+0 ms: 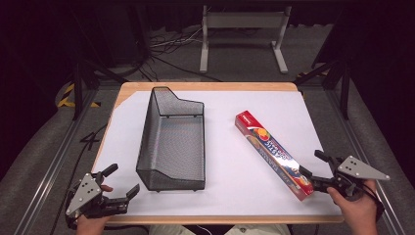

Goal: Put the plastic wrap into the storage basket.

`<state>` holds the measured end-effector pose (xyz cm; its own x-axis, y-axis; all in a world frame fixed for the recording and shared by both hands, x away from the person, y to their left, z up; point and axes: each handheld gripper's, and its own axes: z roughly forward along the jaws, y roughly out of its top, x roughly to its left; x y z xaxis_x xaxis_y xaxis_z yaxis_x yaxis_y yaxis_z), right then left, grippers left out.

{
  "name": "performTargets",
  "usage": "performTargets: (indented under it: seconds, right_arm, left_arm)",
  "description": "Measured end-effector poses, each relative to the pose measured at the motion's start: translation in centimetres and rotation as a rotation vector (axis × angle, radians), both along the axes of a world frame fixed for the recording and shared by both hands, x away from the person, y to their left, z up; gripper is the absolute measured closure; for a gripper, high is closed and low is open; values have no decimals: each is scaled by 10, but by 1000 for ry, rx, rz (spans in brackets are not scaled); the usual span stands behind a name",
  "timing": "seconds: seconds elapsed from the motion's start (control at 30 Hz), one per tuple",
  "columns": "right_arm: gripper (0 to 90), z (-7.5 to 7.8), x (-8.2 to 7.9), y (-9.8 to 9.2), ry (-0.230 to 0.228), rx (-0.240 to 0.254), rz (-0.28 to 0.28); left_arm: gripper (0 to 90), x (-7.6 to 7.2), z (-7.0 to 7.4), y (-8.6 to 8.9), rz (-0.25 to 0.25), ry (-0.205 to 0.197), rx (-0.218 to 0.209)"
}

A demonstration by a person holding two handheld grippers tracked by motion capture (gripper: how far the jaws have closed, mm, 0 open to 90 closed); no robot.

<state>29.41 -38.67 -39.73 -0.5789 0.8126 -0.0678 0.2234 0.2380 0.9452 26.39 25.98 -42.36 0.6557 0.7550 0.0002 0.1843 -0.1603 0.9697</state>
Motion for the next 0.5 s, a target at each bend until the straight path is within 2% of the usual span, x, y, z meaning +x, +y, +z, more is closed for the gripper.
performTargets:
  seconds: [0.03,0.1,0.17,0.5]
  right_arm:
    - [207,0,0,0,0,0,0]
    - [207,1,5,0,65,3,6]
    - [202,4,10,2,94,-5,14]
    - [135,18,30,13,162,-50,17]
  left_arm:
    - [47,0,0,0,0,0,0]
    - [47,0,0,1,3,1,-3]
    - [47,0,0,1,5,4,-9]
    - [46,1,-2,0,-4,20,-5]
